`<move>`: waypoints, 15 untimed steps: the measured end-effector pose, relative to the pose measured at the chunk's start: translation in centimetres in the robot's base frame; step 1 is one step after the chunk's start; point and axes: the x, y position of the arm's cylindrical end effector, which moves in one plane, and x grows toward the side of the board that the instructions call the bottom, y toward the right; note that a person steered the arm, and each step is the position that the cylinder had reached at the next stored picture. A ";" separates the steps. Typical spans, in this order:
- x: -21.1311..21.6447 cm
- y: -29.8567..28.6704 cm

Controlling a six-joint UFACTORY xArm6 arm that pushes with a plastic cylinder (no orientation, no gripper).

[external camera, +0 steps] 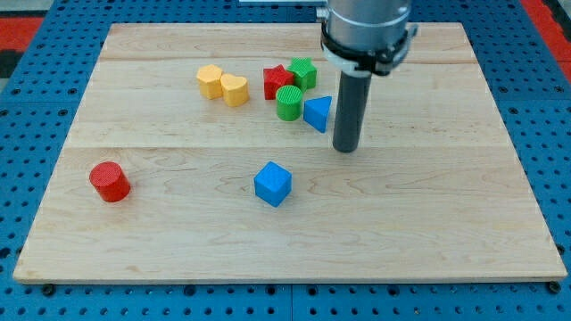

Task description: Slide the blue cube below the yellow heart

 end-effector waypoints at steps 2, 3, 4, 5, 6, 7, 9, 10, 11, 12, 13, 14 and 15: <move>9.1 0.7; 9.1 -2.3; 8.9 -4.9; 7.7 -6.1; 5.6 -7.7; 3.1 -9.7; -1.1 -14.0; 1.1 -14.1; 3.6 -14.3; 3.8 -17.9; 2.9 -20.5; 0.7 -20.9; -1.6 -20.9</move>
